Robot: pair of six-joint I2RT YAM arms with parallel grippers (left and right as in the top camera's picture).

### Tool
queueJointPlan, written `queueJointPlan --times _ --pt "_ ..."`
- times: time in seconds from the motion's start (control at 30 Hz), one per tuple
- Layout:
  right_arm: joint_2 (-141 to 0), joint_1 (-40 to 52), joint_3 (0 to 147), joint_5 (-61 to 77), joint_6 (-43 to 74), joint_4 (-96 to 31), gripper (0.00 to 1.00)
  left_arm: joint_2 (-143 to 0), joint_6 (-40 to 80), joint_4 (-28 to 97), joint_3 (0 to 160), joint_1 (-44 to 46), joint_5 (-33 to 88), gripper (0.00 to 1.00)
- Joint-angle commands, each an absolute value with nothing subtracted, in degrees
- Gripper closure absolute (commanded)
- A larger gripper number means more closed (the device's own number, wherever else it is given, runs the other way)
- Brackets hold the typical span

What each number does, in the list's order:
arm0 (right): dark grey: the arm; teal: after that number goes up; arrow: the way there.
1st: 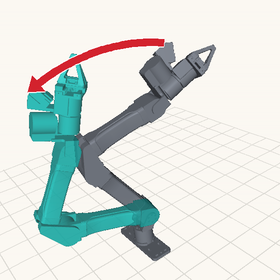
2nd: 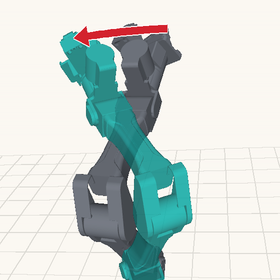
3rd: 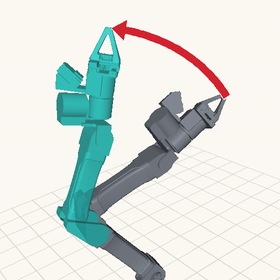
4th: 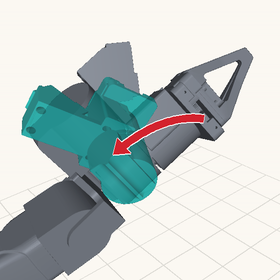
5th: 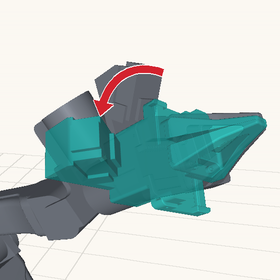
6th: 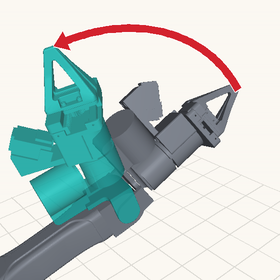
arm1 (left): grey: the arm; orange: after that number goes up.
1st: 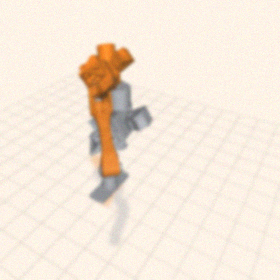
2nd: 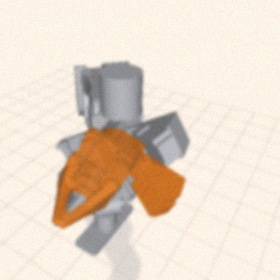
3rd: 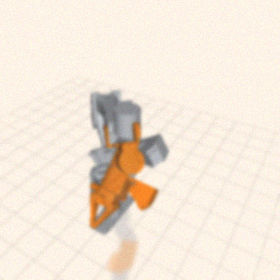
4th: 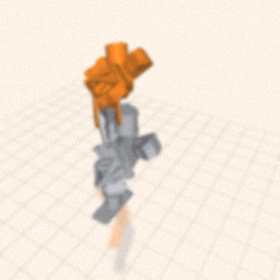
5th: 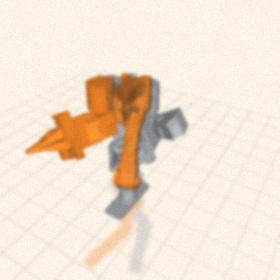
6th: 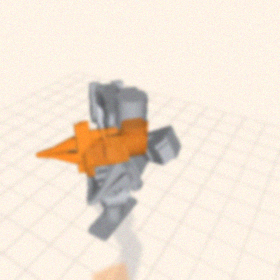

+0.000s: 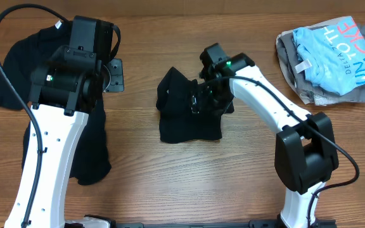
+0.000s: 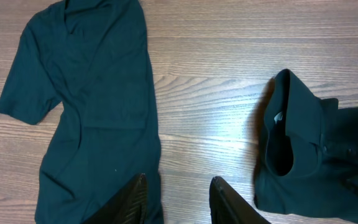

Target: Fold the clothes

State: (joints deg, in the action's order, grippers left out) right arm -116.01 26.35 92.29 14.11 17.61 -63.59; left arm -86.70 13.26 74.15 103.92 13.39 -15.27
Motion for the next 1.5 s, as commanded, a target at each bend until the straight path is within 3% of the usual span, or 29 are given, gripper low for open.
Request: queueJointPlan --times 0.0,0.4,0.53,0.67,1.0,1.23,1.47 --pt "-115.9 26.44 88.75 11.51 17.82 -61.01 0.18 -86.91 12.19 74.11 104.25 13.04 -15.57 0.64" --pt "-115.98 18.65 81.08 -12.29 15.55 -47.4 0.13 -86.91 12.19 74.13 104.25 13.04 -15.44 0.64" --pt "-116.05 14.66 81.93 -11.84 11.05 -44.38 0.05 -86.91 12.19 74.17 104.25 13.04 -15.44 0.63" --pt "-115.39 14.09 87.18 -10.39 9.13 -49.71 0.03 -86.91 12.19 74.11 104.25 13.04 -15.44 0.63" --pt "-109.69 23.99 98.85 -5.21 7.81 -62.33 0.0 -86.96 12.23 74.06 104.25 13.04 -15.42 0.64" --pt "-114.13 30.46 96.6 -5.23 7.88 -61.84 0.0 -88.6 12.23 74.54 104.25 13.04 -15.42 0.64" --pt "-119.96 31.14 95.94 -5.26 7.01 -59.35 0.0 -92.12 12.23 74.98 104.25 13.04 -14.68 0.68"
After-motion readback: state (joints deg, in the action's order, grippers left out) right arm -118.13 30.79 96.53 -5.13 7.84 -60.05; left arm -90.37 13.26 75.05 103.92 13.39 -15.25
